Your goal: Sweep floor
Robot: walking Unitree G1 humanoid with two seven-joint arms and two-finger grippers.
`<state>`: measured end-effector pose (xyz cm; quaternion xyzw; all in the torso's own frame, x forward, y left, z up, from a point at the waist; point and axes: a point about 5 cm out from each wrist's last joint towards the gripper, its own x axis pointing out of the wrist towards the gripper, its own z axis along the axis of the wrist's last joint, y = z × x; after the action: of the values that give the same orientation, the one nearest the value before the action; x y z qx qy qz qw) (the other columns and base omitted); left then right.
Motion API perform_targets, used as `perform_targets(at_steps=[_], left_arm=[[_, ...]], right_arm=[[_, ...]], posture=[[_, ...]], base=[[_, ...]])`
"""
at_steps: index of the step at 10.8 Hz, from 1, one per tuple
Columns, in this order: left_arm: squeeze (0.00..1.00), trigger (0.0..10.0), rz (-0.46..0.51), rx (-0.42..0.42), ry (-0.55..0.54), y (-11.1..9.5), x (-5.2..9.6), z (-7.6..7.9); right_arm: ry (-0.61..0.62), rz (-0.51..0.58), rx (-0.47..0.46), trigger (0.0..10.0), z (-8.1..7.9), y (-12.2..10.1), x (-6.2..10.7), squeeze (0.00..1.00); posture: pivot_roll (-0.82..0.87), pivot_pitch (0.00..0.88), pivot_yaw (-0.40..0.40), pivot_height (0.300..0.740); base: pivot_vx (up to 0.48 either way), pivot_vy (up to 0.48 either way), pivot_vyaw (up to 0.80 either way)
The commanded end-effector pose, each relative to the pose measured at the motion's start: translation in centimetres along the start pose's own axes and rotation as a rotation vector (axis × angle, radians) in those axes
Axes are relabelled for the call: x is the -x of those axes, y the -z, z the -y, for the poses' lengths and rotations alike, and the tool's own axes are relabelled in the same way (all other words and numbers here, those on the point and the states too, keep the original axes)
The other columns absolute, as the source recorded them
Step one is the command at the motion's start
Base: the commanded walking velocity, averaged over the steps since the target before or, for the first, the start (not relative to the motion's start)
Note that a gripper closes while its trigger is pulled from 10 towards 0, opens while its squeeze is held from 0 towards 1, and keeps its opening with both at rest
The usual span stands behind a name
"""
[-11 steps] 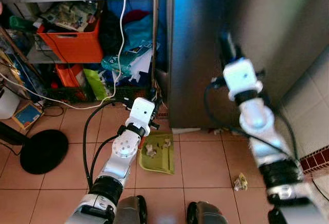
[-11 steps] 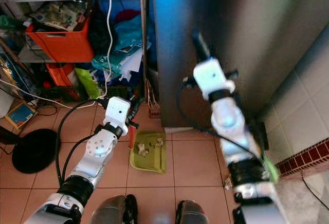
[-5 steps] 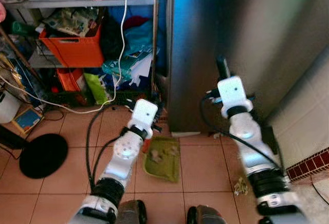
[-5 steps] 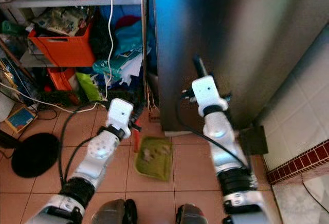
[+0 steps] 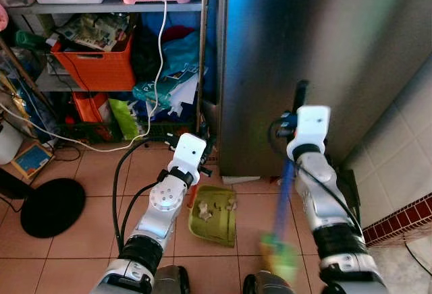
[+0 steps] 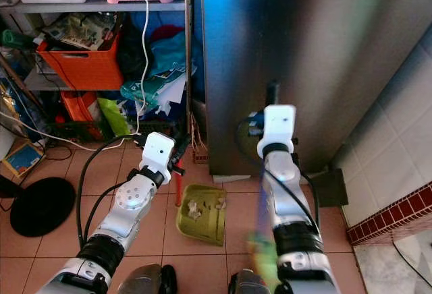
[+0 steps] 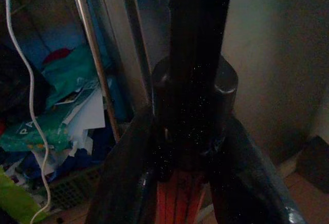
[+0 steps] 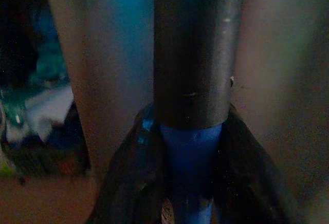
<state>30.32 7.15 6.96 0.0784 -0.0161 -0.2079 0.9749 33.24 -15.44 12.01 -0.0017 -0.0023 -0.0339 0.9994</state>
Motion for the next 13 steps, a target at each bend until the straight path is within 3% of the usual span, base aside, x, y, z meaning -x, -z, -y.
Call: perform_targets(at_steps=[1,5,7,9,11,13], left_arm=[[0.0,10.0,-0.076,-0.009,0.012,1.3,0.4,0.2],[0.0,10.0,-0.095,0.04,0.059,1.4,0.4,1.0],[0.0,10.0,-0.093,0.046,0.082,1.3,0.4,1.2],[0.0,10.0,-0.05,0.017,0.019,0.6,0.8,0.1],[0.0,10.0,-0.052,0.116,-0.074,0.7,1.7,-1.5],[0.0,10.0,-0.064,0.114,-0.097,1.2,3.0,-2.0]], right_arm=[[-0.001,0.071,-0.065,10.0,-0.2,-1.7,-0.4,0.0],[0.078,0.119,-0.098,10.0,-0.2,-2.7,-0.9,0.0],[0.049,0.218,-0.01,10.0,-0.3,-4.5,-1.3,0.0],[-0.074,0.39,0.071,10.0,-0.2,-6.9,-0.7,0.0],[-0.096,0.441,0.109,10.0,0.1,-6.2,0.9,0.0],[-0.066,0.45,0.137,10.0,-0.1,-5.4,2.0,0.0]], posture=[[-0.06,0.021,0.018,0.74],[-0.06,0.003,0.023,0.74],[-0.06,0.0,0.03,0.74],[-0.06,0.0,0.035,0.74],[-0.05,0.0,0.035,0.74],[-0.04,0.0,0.049,0.74]], base=[[0.0,0.0,0.0],[0.0,0.0,0.0],[0.0,0.0,0.0],[0.0,0.0,0.0],[0.0,0.0,0.0],[0.0,0.0,0.0]])
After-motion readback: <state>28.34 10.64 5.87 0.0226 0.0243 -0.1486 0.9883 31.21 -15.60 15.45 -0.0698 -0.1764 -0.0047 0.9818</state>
